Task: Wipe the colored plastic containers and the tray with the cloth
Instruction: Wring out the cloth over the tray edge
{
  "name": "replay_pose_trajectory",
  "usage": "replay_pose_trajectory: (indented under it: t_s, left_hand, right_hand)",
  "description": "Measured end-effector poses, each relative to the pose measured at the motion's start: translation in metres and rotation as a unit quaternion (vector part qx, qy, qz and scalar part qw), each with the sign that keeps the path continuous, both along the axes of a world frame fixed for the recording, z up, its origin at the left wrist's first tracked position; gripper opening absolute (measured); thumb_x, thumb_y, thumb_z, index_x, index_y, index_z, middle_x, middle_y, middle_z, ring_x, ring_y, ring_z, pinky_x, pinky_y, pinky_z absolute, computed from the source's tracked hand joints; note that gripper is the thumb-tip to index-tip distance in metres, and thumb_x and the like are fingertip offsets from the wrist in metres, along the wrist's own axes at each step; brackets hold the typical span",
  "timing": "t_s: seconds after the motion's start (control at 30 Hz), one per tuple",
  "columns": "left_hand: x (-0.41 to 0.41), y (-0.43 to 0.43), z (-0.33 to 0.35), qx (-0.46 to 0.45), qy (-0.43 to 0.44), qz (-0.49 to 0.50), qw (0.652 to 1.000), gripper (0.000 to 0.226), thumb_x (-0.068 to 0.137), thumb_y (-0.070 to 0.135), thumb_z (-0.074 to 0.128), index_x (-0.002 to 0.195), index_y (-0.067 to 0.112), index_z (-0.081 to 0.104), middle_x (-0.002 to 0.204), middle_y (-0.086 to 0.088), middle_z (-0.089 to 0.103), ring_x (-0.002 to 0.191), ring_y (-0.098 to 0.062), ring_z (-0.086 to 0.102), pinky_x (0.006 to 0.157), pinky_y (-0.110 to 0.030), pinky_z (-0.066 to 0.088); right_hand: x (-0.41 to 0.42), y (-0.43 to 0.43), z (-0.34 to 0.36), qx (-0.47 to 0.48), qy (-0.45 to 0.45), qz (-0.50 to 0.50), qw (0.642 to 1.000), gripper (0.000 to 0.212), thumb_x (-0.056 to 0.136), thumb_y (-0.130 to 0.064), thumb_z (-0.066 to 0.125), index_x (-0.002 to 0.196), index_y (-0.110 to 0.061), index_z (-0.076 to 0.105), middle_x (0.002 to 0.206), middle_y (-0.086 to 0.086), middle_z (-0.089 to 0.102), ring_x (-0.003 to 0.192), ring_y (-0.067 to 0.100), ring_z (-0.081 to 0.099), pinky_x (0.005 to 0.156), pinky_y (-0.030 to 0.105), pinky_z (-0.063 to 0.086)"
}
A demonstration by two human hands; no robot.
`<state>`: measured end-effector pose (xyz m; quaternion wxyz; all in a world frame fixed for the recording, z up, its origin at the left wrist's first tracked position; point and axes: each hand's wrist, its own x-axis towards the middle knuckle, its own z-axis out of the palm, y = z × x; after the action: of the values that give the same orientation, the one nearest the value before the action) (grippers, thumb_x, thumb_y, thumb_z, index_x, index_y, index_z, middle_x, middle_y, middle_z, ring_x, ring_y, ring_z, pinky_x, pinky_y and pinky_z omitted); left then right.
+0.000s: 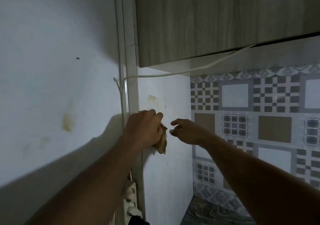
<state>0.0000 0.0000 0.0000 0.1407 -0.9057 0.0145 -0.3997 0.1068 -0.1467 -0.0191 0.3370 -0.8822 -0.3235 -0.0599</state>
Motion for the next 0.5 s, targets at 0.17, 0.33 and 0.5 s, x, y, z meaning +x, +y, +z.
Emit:
replay_pose_trajectory:
  t_s: [0.17, 0.33, 0.5]
  left_hand:
    - [0.004, -0.007, -0.006, 0.04, 0.042, 0.082, 0.995, 0.034, 0.096, 0.039, 0.057, 0.124, 0.021, 0.058, 0.106, -0.004, 0.068, 0.1, -0.023, 0.062, 0.07, -0.031, 0.041]
    - [0.005, -0.013, -0.011, 0.035, 0.037, 0.151, 0.987, 0.025, 0.098, 0.03, 0.059, 0.116, 0.014, 0.058, 0.105, -0.006, 0.069, 0.099, -0.026, 0.065, 0.071, -0.034, 0.038]
    - [0.008, -0.012, -0.014, 0.02, 0.035, 0.147, 0.988, 0.034, 0.094, 0.033, 0.065, 0.121, 0.014, 0.059, 0.116, -0.007, 0.065, 0.107, -0.026, 0.062, 0.082, -0.035, 0.047]
  right_hand:
    - [0.005, 0.031, -0.006, 0.051, -0.003, 0.024, 0.998, 0.033, 0.1, -0.015, 0.055, 0.132, -0.013, 0.06, 0.136, 0.005, 0.06, 0.126, 0.023, 0.056, 0.096, 0.03, 0.046]
    - [0.009, 0.04, -0.008, 0.092, 0.015, -0.008, 0.996, 0.016, 0.093, -0.01, 0.062, 0.109, -0.007, 0.066, 0.111, 0.01, 0.07, 0.101, 0.026, 0.067, 0.082, 0.033, 0.056]
    - [0.006, 0.031, 0.001, 0.113, 0.03, -0.007, 0.993, 0.018, 0.095, -0.006, 0.058, 0.108, -0.007, 0.07, 0.098, 0.008, 0.069, 0.08, 0.018, 0.063, 0.065, 0.023, 0.049]
